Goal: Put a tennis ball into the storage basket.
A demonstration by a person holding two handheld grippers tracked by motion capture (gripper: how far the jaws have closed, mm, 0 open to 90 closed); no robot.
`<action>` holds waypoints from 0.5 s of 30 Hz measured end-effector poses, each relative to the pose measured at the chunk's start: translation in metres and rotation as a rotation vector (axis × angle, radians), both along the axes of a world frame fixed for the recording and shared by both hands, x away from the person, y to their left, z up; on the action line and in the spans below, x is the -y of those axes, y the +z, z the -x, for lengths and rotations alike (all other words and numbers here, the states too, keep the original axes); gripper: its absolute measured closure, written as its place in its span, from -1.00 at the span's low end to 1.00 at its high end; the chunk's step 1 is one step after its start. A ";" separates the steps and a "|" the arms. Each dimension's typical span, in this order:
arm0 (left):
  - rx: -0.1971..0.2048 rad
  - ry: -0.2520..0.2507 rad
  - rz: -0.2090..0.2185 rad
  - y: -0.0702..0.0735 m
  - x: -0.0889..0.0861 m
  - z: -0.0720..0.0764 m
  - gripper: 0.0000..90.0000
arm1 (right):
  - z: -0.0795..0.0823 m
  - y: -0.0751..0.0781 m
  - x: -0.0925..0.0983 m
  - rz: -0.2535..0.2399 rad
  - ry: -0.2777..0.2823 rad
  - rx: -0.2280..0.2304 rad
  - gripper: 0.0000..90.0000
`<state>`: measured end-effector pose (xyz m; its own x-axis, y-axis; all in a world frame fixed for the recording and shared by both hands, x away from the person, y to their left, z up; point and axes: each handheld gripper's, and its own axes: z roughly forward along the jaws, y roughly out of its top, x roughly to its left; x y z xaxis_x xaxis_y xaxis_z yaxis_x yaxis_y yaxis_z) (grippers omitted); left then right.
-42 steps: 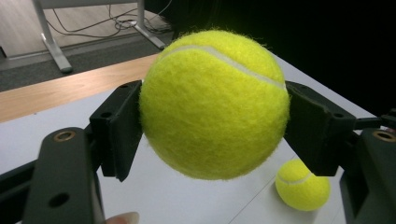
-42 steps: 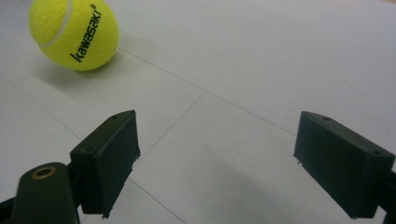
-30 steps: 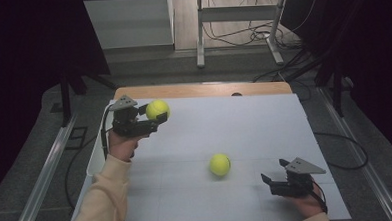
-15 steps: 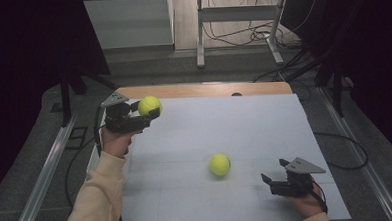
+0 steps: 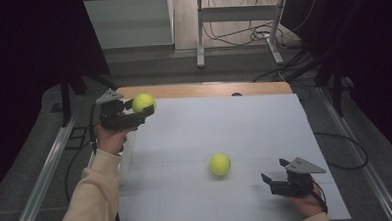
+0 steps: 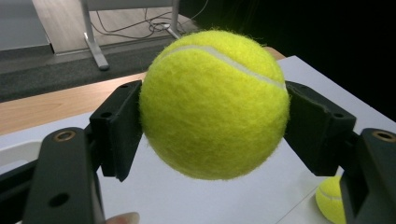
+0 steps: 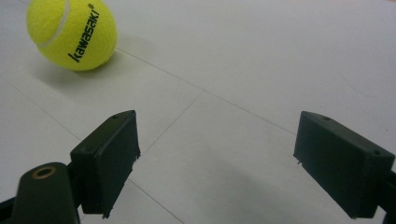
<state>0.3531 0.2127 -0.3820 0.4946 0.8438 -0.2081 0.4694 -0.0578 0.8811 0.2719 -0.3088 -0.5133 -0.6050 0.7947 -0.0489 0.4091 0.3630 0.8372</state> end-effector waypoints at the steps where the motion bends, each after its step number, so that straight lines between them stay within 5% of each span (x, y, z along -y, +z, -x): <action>1: 0.001 0.002 -0.001 0.000 0.000 0.000 -0.41 | 0.000 0.000 0.000 0.000 0.000 0.001 -0.68; 15: -0.003 0.043 -0.018 0.001 -0.011 -0.004 -0.41 | 0.000 0.000 0.000 0.000 -0.001 0.001 -0.68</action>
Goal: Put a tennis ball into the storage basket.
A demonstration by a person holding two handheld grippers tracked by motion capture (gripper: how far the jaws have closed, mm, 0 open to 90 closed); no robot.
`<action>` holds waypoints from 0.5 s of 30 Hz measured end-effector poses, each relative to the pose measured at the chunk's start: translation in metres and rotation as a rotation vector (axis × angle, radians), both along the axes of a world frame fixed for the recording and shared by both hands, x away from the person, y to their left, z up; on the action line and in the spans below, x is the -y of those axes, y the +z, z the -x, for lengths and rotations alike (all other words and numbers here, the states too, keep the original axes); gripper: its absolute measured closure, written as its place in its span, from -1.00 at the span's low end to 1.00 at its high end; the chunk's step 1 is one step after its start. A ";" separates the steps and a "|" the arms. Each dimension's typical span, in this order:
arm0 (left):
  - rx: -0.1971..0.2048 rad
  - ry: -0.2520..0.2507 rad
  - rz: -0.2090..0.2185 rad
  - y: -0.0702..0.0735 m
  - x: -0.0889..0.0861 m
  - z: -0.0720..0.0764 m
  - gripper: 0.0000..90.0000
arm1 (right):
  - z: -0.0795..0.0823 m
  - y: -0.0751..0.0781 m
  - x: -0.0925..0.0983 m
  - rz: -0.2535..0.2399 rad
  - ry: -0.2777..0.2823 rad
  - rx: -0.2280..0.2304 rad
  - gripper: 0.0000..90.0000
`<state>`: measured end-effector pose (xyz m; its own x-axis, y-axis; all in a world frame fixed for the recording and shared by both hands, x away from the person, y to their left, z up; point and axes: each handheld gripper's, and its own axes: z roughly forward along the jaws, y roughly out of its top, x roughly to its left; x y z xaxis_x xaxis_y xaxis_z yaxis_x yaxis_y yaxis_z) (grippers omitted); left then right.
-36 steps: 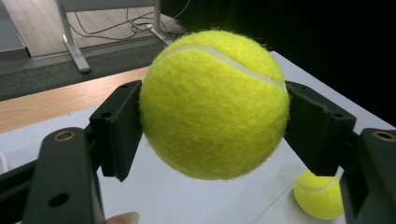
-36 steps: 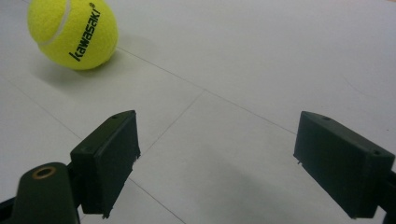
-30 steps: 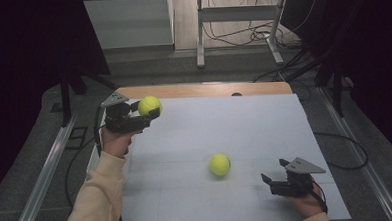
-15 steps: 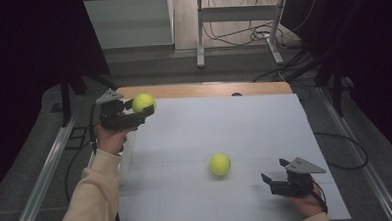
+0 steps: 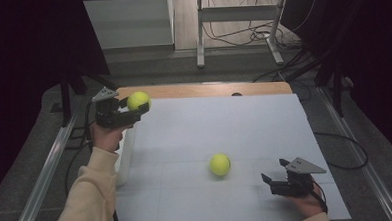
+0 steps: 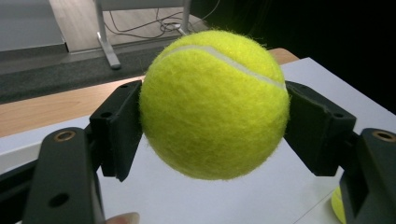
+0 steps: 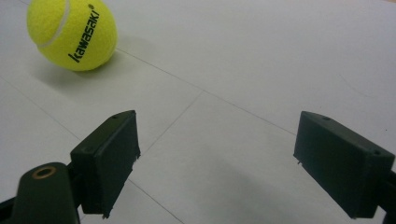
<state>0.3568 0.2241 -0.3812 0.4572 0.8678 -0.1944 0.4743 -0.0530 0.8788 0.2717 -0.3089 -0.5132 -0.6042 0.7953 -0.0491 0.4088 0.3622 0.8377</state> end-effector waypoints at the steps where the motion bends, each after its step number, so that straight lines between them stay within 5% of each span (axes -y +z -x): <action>1: -0.001 0.003 0.000 0.000 -0.001 0.000 -0.41 | 0.000 0.000 0.000 0.001 0.000 0.001 -0.68; 15: -0.013 0.048 -0.014 -0.002 -0.015 -0.004 -0.41 | 0.000 0.000 0.000 0.003 -0.004 0.001 -0.68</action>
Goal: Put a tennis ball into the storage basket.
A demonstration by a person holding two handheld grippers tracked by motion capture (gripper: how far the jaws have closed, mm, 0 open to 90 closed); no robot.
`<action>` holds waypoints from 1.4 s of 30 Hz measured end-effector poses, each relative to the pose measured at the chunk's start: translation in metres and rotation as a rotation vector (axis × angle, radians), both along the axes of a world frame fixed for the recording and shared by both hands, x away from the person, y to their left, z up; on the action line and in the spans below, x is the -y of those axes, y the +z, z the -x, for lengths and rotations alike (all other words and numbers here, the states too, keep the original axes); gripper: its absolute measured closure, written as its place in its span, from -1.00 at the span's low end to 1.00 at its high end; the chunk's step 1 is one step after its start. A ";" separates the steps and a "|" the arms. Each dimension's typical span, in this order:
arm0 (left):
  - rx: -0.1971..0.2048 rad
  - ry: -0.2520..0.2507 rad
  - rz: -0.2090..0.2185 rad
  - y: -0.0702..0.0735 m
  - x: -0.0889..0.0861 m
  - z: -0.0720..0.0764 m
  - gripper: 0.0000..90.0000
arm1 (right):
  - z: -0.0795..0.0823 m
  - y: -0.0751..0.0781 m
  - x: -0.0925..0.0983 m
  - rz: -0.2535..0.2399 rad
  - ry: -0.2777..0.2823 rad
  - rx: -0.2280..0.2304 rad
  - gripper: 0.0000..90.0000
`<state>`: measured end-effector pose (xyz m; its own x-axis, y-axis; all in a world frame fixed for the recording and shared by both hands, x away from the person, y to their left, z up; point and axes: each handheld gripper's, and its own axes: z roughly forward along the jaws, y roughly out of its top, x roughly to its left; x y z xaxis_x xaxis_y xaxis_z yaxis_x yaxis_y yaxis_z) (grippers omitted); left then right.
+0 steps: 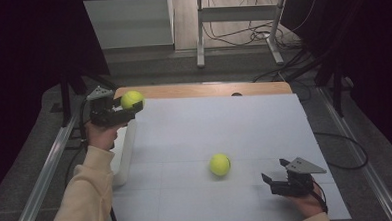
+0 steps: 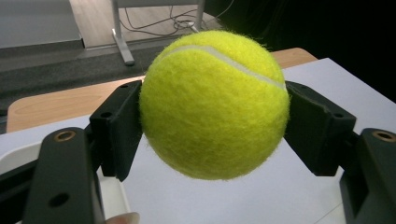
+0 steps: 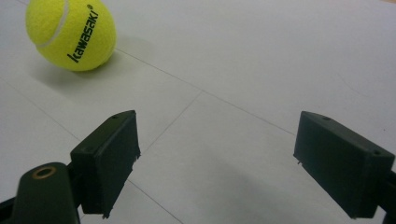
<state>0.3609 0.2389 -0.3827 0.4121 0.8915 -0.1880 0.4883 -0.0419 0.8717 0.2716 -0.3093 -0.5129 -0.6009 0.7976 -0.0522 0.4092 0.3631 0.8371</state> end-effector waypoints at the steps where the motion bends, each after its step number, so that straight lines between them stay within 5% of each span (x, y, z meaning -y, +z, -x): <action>1: -0.001 0.004 -0.001 0.000 -0.001 0.000 -0.41 | 0.000 0.000 0.000 0.000 0.000 0.000 -0.68; 21: -0.030 0.073 -0.019 -0.004 -0.023 -0.007 -0.41 | 0.000 0.000 0.000 -0.001 0.002 0.000 -0.68; 42: -0.104 0.154 -0.059 -0.017 -0.047 -0.023 -0.41 | 0.000 0.000 0.000 0.000 0.000 -0.001 -0.68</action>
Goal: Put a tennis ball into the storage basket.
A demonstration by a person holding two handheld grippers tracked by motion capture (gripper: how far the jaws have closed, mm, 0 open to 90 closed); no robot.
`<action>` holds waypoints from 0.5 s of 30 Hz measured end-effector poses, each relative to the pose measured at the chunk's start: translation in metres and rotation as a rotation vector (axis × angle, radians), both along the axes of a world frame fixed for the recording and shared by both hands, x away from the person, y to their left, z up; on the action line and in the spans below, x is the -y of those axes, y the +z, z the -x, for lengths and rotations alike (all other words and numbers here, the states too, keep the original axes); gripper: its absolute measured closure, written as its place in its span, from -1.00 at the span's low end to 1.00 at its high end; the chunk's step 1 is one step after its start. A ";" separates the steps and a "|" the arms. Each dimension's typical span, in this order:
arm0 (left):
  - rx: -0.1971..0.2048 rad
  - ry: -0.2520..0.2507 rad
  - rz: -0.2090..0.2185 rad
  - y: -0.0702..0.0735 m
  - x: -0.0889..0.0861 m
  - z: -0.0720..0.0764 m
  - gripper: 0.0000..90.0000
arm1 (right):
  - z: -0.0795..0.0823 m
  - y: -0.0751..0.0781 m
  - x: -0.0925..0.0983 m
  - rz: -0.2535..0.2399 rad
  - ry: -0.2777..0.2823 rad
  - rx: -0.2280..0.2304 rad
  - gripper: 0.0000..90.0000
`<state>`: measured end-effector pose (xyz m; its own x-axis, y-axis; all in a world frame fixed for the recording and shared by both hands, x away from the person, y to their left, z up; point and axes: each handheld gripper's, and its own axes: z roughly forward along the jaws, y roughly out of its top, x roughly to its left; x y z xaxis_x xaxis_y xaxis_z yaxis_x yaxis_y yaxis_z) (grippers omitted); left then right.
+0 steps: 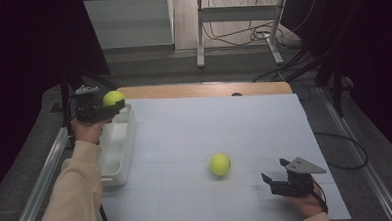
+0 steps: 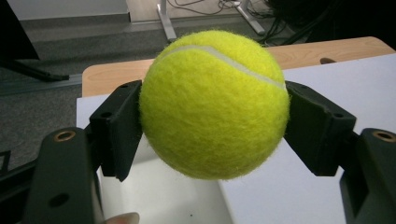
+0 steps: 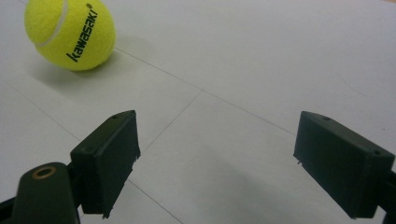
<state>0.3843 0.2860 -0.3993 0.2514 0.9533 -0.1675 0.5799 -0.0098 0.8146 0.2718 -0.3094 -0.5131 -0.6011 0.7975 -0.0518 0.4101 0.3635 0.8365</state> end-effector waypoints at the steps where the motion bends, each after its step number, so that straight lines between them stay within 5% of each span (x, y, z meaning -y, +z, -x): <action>1: -0.004 0.000 -0.003 -0.001 -0.001 -0.001 -0.41 | 0.000 0.000 0.000 0.000 0.000 0.001 -0.68; 15: -0.055 0.011 -0.022 -0.012 -0.003 -0.009 -0.41 | 0.000 0.000 0.000 0.000 0.001 -0.001 -0.68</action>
<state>0.3931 0.2891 -0.4109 0.2316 0.9595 -0.1601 0.6237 -0.0202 0.7814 0.2718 -0.3094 -0.5133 -0.6020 0.7968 -0.0516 0.4103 0.3641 0.8361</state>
